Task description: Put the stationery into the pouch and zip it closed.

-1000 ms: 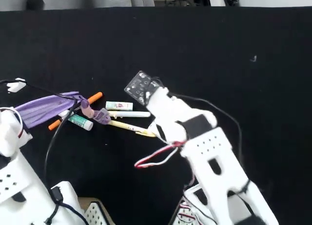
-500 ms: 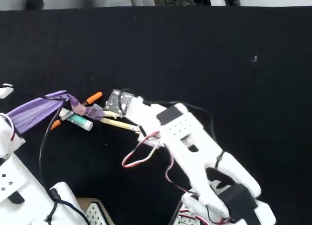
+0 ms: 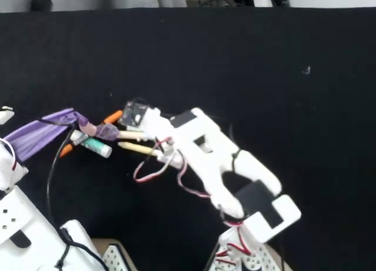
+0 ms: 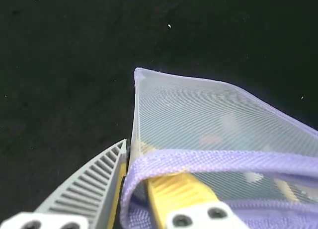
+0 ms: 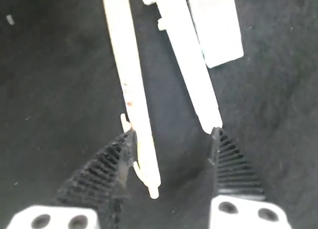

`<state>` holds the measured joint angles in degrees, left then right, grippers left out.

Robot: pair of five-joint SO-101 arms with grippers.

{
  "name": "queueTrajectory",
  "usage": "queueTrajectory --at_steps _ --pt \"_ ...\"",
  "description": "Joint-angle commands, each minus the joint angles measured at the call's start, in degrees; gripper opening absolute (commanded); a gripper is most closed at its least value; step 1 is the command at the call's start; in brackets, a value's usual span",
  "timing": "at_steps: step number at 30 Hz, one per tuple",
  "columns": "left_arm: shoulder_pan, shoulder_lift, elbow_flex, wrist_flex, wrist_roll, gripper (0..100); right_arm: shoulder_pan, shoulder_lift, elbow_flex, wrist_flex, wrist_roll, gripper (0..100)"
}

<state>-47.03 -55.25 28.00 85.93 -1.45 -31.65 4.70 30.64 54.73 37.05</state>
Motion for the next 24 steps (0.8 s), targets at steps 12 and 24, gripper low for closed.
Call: queueTrajectory --at_steps 12,24 --pt "-0.04 0.44 0.22 -1.05 1.05 3 -0.44 2.24 -3.03 7.30 7.65 21.0" --pt "-0.04 0.44 0.13 -1.05 2.73 3 -0.44 10.86 -7.43 8.44 7.82 13.8"
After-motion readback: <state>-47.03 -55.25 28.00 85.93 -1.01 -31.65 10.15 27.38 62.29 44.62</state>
